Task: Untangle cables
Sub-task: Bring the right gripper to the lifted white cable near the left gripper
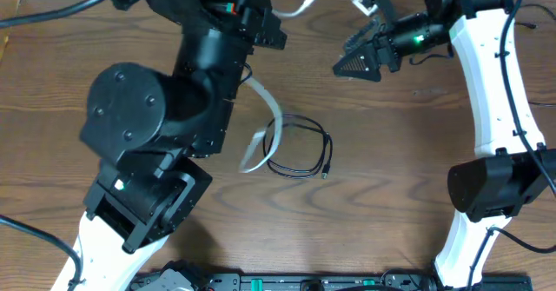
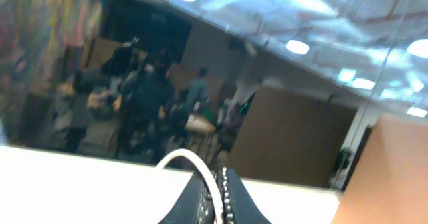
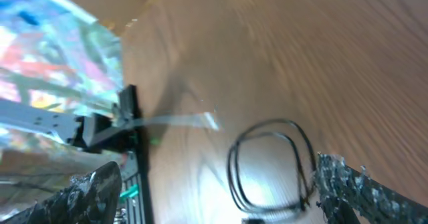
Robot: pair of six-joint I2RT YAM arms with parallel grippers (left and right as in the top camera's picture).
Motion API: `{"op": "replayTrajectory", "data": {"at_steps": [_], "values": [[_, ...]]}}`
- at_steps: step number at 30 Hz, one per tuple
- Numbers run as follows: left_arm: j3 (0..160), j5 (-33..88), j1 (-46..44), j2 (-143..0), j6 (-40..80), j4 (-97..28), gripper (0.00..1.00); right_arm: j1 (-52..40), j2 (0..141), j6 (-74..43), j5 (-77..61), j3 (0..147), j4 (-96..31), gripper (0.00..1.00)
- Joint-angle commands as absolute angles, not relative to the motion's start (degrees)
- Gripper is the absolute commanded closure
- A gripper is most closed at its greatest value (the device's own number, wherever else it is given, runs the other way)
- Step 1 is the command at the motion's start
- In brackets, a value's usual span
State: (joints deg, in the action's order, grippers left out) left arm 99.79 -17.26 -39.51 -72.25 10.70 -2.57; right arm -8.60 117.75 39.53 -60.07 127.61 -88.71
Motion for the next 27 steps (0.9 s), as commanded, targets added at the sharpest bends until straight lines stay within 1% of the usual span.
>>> {"op": "replayTrajectory", "data": {"at_steps": [1,6,9,11,16,21,23,27], "values": [[100.09,-19.14,-38.85,-71.83,10.68,-4.51,0.93,-9.5,119.0,44.51,-68.9,125.6,-88.66,0.12],[100.09,-18.94,-38.02,-71.85,11.53,-8.78,0.93,-10.76,119.2,48.66,-79.48,117.8,-83.99,0.07],[100.09,-18.41,-38.0,-71.85,13.15,-10.48,0.93,-11.92,119.2,49.87,-86.28,111.9,-77.23,0.06],[100.09,-16.84,-38.0,-71.85,14.11,-11.62,0.93,-12.86,119.2,49.56,-89.49,108.6,-72.14,0.06],[100.09,-15.49,-38.0,-71.9,15.07,-14.24,0.93,-15.11,119.17,47.48,-89.49,106.83,-65.87,0.11],[100.09,-15.42,-38.0,-72.07,18.65,-16.99,0.93,-17.89,119.15,38.87,-89.47,106.91,-56.84,0.13],[100.09,-14.55,-38.0,-72.25,19.4,-17.58,0.92,-19.22,119.15,34.83,-89.47,106.91,-52.27,0.16],[100.09,-10.66,-38.0,-72.66,19.44,-17.93,0.93,-21.34,119.15,23.9,-89.45,106.89,-40.71,0.2]]}}
